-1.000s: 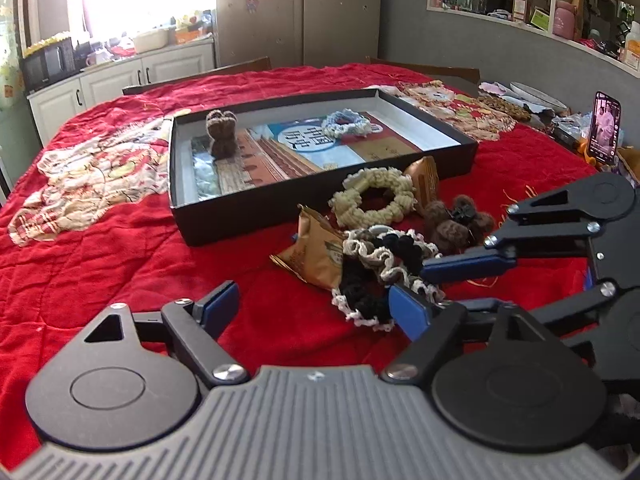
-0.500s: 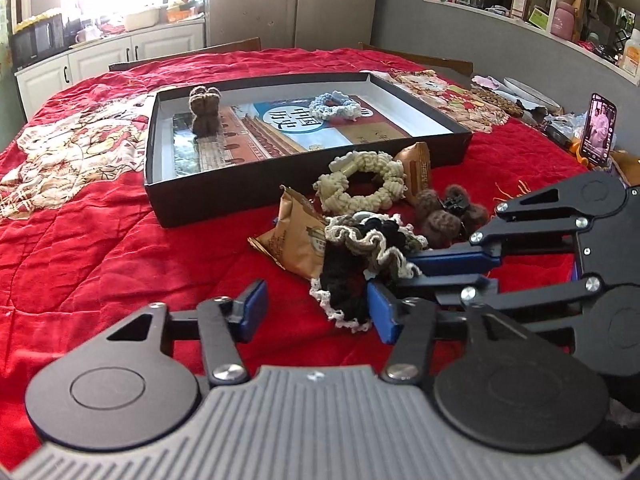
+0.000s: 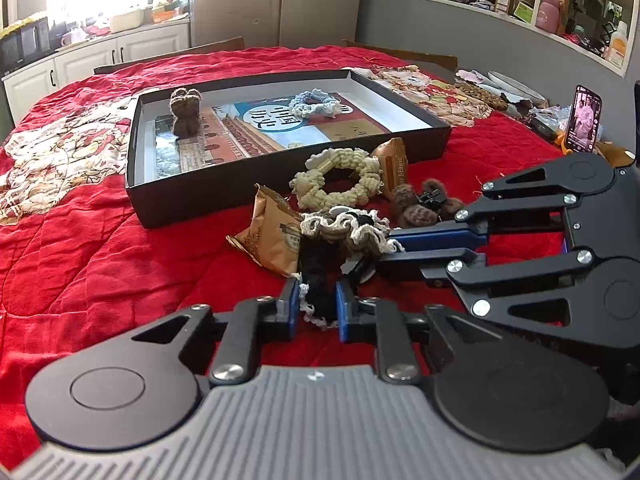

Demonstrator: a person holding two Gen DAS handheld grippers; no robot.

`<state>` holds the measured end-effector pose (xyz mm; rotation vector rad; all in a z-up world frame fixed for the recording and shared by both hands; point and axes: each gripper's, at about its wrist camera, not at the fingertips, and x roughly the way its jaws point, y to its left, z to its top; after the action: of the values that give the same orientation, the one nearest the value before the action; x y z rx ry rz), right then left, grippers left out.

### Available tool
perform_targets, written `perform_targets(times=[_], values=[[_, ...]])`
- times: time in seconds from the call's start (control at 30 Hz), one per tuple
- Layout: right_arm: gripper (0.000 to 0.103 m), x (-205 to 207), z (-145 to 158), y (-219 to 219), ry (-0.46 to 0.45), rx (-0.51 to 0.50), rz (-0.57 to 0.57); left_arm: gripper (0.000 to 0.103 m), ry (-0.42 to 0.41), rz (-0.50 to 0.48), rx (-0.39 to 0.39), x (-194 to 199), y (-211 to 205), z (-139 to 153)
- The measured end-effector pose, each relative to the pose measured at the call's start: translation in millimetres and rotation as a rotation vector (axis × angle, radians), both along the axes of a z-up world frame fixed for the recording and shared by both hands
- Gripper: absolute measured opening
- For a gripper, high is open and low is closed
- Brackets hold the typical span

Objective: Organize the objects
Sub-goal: 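Grasp the black-and-white scrunchie with the left gripper while the right grasps the cream scrunchie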

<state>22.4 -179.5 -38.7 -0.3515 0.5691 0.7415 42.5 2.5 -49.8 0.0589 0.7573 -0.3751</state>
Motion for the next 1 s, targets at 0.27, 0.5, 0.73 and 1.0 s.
perform_targets(times=[0.27,0.5,0.73,1.0], values=[[0.010,-1,7,-4,-0.010,0.024,-0.013,0.014,-0.015,-0.013,0.007,-3,-2,2],[0.010,-2,12,-10,-0.013,0.049,-0.027,0.013,-0.030,-0.024,0.011,-5,-3,6],[0.010,-1,17,-14,-0.010,0.076,-0.039,0.013,-0.052,-0.026,0.017,-9,-3,12],[0.010,-2,25,-21,-0.016,0.111,-0.054,0.013,-0.083,-0.037,0.016,-14,-5,21]])
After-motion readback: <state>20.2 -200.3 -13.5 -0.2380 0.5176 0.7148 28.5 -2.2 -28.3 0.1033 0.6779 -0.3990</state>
